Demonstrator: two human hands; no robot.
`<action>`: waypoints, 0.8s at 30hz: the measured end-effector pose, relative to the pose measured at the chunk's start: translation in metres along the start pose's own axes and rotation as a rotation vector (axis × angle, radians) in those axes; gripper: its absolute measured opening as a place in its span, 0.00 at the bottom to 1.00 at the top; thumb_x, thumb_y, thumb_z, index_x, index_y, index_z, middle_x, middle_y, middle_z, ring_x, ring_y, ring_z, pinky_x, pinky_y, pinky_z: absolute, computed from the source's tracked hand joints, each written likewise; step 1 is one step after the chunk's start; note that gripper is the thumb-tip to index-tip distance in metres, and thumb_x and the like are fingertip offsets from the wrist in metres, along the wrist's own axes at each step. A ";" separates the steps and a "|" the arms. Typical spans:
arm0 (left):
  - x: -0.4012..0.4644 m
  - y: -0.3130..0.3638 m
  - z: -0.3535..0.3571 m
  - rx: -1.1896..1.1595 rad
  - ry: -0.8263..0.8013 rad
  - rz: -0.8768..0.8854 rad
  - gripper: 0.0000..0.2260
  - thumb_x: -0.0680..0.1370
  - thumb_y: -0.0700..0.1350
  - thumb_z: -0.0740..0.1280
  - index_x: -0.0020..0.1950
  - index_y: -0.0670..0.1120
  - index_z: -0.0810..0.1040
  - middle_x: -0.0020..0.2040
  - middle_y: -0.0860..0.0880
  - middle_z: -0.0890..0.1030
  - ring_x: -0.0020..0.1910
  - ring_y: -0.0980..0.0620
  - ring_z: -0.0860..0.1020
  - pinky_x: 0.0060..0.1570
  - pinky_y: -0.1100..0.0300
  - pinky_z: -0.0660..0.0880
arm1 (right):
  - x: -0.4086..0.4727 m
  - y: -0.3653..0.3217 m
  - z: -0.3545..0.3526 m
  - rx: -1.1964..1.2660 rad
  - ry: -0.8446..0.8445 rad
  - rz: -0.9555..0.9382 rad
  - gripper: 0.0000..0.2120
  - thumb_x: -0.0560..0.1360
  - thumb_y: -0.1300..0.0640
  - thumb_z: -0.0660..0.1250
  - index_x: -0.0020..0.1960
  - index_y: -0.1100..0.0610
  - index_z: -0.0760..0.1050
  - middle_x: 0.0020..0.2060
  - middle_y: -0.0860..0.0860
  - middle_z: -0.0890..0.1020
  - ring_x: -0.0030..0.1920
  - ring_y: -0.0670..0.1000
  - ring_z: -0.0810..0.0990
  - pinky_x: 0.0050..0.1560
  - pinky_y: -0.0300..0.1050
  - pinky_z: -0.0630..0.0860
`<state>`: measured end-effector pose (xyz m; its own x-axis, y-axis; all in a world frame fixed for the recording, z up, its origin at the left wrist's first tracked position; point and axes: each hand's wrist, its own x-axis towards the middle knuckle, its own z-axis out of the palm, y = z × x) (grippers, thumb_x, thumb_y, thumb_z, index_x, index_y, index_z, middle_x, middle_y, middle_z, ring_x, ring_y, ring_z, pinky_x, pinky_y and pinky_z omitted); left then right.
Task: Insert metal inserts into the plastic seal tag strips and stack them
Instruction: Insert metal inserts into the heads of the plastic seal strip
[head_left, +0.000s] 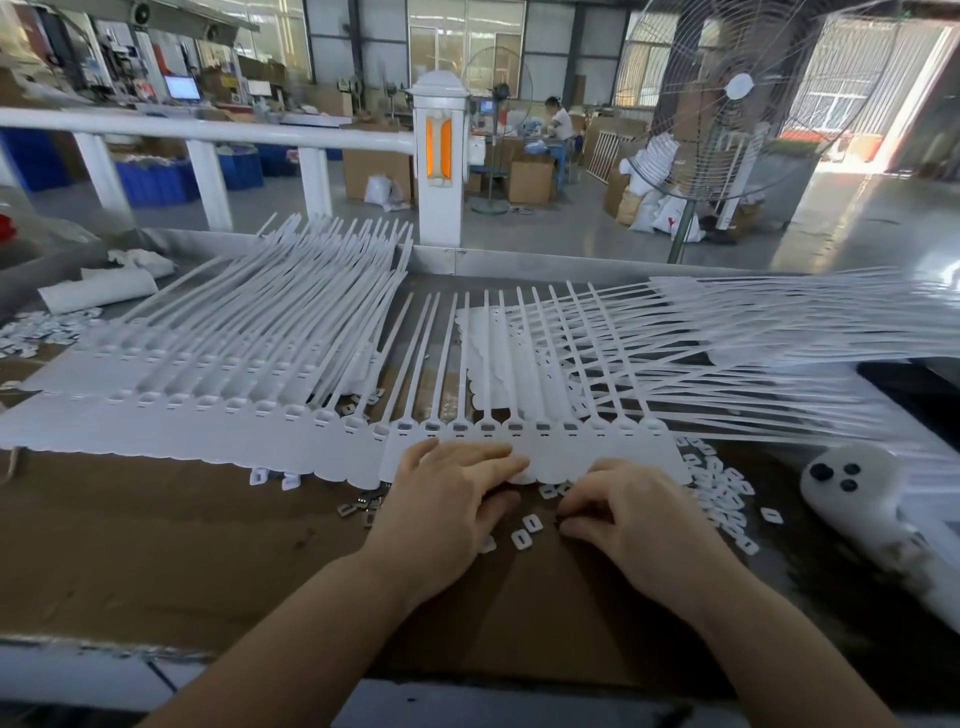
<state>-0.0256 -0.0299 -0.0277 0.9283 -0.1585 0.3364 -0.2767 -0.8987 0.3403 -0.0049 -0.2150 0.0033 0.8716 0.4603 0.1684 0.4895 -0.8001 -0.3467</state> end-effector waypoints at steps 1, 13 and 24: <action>0.000 0.000 0.001 0.005 -0.018 -0.001 0.17 0.79 0.56 0.57 0.69 0.62 0.67 0.69 0.64 0.67 0.68 0.64 0.60 0.70 0.59 0.47 | -0.001 -0.001 0.001 -0.029 0.006 -0.021 0.07 0.75 0.49 0.65 0.51 0.46 0.80 0.46 0.41 0.76 0.47 0.42 0.74 0.50 0.37 0.69; 0.001 -0.002 0.003 -0.021 -0.035 -0.021 0.15 0.79 0.55 0.58 0.66 0.61 0.71 0.67 0.64 0.69 0.67 0.65 0.61 0.67 0.61 0.49 | 0.025 0.030 -0.003 0.152 0.364 0.112 0.04 0.76 0.58 0.66 0.48 0.55 0.79 0.41 0.48 0.80 0.42 0.46 0.77 0.44 0.36 0.71; 0.001 -0.002 0.002 -0.036 -0.021 -0.018 0.16 0.78 0.56 0.60 0.65 0.61 0.72 0.66 0.65 0.70 0.66 0.64 0.62 0.64 0.64 0.51 | 0.061 0.045 -0.010 -0.033 0.242 0.101 0.05 0.76 0.59 0.66 0.46 0.54 0.80 0.42 0.46 0.78 0.43 0.45 0.74 0.45 0.40 0.68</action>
<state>-0.0234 -0.0295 -0.0300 0.9380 -0.1512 0.3120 -0.2685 -0.8860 0.3779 0.0709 -0.2266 0.0072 0.8946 0.2755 0.3519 0.3972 -0.8510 -0.3435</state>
